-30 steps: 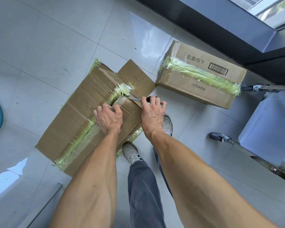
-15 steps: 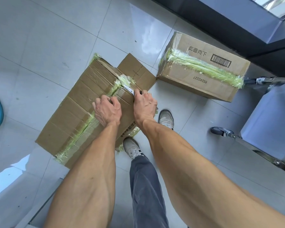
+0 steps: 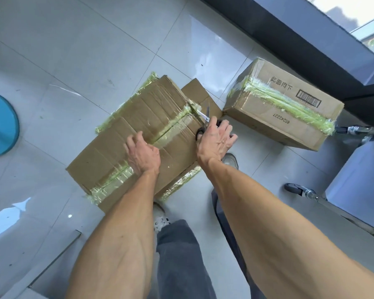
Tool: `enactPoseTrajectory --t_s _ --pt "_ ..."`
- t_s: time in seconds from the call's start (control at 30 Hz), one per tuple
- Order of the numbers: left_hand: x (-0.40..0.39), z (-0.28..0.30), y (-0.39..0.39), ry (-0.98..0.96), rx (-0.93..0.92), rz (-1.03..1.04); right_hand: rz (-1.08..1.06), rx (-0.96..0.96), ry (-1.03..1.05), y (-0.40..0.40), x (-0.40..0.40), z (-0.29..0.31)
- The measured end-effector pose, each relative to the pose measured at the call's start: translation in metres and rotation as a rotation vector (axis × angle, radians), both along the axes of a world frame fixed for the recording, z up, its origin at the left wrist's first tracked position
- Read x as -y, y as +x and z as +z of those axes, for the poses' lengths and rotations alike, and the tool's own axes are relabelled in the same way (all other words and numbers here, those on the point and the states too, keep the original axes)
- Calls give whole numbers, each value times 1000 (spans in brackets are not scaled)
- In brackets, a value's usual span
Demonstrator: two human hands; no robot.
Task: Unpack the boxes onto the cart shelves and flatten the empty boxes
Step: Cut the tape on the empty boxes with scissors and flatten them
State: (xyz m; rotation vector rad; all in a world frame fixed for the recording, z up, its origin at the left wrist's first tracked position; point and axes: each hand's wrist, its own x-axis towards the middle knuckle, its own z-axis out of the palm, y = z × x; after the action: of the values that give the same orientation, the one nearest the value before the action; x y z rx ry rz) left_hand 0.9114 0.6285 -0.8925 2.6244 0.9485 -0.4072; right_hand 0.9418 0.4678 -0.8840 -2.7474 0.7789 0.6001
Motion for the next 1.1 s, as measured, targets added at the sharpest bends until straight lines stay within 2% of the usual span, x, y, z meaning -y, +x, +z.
enactPoseTrajectory --t_s 0.17,0.33,0.53,0.7,0.73,0.8,0.87,1.0,1.1 --pt "-113 2 -25 100 -260 -96 -176 33 27 -30 -49 4" --pt "-186 0 -43 53 -466 -328 -486 22 46 -101 -122 -2" --pt "-206 -26 -56 88 -465 -491 -807 -51 297 -181 -212 -20" --pt "-218 -35 -75 149 -397 -588 -753 -45 220 -200 -239 -29" --pt "-223 -33 -79 143 -348 -551 -714 -38 206 -201 -239 -29" --pt "-232 -29 -86 68 -261 -346 -604 -22 161 -199 -232 -27" --pt "-243 -26 -95 31 -303 -250 -505 20 148 -192 -225 -23" --pt "-260 -25 -119 123 -419 -313 -394 83 259 -167 -228 -20" --pt "-278 -25 -129 155 -440 -180 -266 94 401 -158 -245 -20"
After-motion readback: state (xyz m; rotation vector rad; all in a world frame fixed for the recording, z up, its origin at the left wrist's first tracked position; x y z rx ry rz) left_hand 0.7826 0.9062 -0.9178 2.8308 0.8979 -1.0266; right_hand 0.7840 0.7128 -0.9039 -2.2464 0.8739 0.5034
